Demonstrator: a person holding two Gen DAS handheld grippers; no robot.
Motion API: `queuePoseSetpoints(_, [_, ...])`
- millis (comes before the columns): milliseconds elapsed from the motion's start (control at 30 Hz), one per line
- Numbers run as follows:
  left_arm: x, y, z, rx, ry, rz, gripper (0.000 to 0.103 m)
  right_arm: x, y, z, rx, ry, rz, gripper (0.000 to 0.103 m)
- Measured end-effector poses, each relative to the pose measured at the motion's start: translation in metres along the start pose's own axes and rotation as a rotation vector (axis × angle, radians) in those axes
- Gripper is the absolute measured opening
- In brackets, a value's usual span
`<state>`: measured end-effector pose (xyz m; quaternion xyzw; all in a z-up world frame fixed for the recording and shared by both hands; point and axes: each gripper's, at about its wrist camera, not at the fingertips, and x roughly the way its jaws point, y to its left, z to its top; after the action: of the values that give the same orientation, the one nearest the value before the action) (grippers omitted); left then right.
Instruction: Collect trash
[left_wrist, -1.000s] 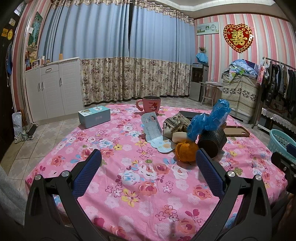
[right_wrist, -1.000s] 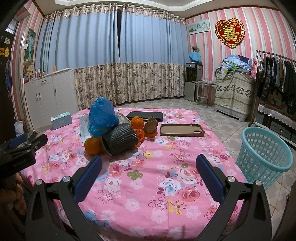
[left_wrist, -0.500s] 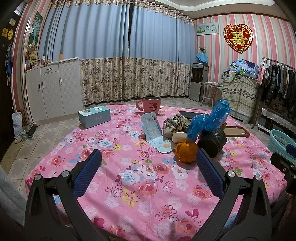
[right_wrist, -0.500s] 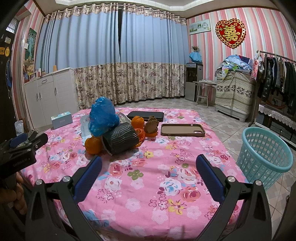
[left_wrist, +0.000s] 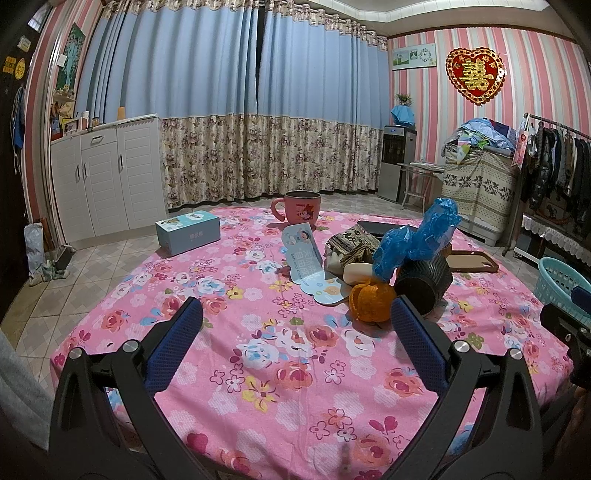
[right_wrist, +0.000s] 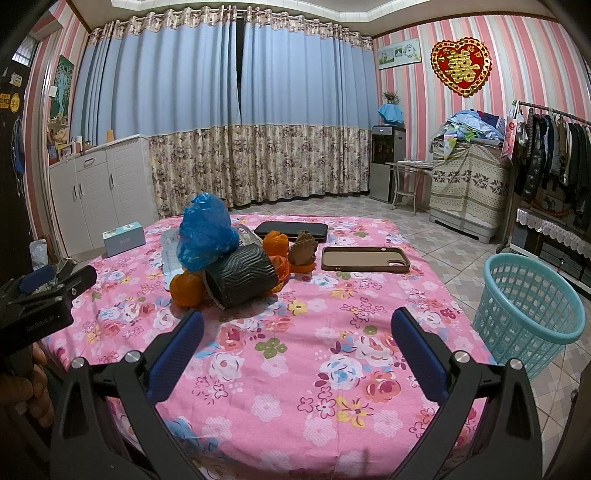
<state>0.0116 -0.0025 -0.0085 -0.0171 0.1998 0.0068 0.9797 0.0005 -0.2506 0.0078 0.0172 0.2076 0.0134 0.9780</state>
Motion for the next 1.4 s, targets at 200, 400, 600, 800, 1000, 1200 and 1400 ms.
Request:
queuePoseSetpoints(200, [0.000, -0.001, 0.000, 0.000, 0.001, 0.000, 0.098, 0.000, 0.001, 0.000, -0.002, 0.001, 0.004, 0.099])
queuePoseSetpoints(400, [0.013, 0.005, 0.017, -0.007, 0.021, 0.010, 0.098, 0.015, 0.010, 0.015, -0.025, 0.025, 0.042, 0.099])
queuePoseSetpoints(600, [0.040, 0.018, 0.047, -0.020, 0.039, 0.004, 0.098, 0.054, 0.025, 0.039, -0.051, 0.088, 0.127, 0.099])
queuePoseSetpoints(800, [0.098, 0.024, 0.070, 0.028, 0.124, 0.028, 0.098, 0.114, 0.042, 0.041, -0.088, 0.193, 0.150, 0.099])
queuePoseSetpoints(1000, [0.139, 0.032, 0.076, 0.037, 0.164, 0.015, 0.098, 0.162, 0.055, 0.035, -0.088, 0.284, 0.159, 0.099])
queuePoseSetpoints(1200, [0.144, 0.035, 0.072, 0.007, 0.177, -0.026, 0.098, 0.200, 0.055, 0.036, -0.050, 0.370, 0.218, 0.099])
queuePoseSetpoints(1400, [0.142, 0.031, 0.069, 0.013, 0.176, -0.034, 0.098, 0.195, 0.043, 0.039, -0.014, 0.342, 0.248, 0.084])
